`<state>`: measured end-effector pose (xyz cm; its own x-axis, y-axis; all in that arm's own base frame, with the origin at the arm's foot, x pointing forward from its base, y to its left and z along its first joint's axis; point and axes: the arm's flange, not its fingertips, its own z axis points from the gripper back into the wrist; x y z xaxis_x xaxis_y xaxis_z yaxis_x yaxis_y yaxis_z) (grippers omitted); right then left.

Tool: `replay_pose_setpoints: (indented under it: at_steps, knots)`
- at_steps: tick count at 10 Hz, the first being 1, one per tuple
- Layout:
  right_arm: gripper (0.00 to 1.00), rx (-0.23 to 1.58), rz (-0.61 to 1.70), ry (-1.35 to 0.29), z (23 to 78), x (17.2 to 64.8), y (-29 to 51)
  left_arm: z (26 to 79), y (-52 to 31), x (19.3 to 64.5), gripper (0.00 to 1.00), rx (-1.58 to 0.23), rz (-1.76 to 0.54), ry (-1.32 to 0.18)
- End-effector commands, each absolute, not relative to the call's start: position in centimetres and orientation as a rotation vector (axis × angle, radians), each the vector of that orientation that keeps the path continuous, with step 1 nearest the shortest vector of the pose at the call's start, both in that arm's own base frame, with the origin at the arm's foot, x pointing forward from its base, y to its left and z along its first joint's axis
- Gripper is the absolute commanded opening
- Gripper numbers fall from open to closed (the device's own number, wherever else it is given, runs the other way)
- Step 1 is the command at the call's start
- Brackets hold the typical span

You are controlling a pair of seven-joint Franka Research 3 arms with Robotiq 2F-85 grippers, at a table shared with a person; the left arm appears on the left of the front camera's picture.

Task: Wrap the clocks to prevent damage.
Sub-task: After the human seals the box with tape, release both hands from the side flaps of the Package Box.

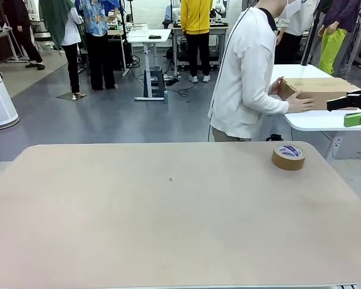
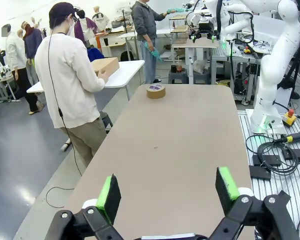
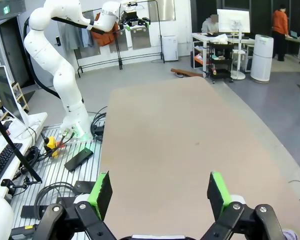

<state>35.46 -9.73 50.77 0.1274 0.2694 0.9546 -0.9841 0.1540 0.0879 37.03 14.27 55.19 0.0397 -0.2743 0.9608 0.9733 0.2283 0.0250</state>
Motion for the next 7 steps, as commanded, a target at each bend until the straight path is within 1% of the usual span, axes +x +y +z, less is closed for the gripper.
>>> replay_pose_setpoints:
  at_steps: [1,7]
  knots:
    - [1.0,0.958,1.153,-0.996,50.91,35.57,-9.82,55.29,14.49,37.0,1.0,-0.839,-1.163,-1.115]
    - [1.0,0.958,1.153,-0.996,50.91,35.57,-9.82,55.29,14.49,37.0,1.0,-0.839,-1.163,-1.115]
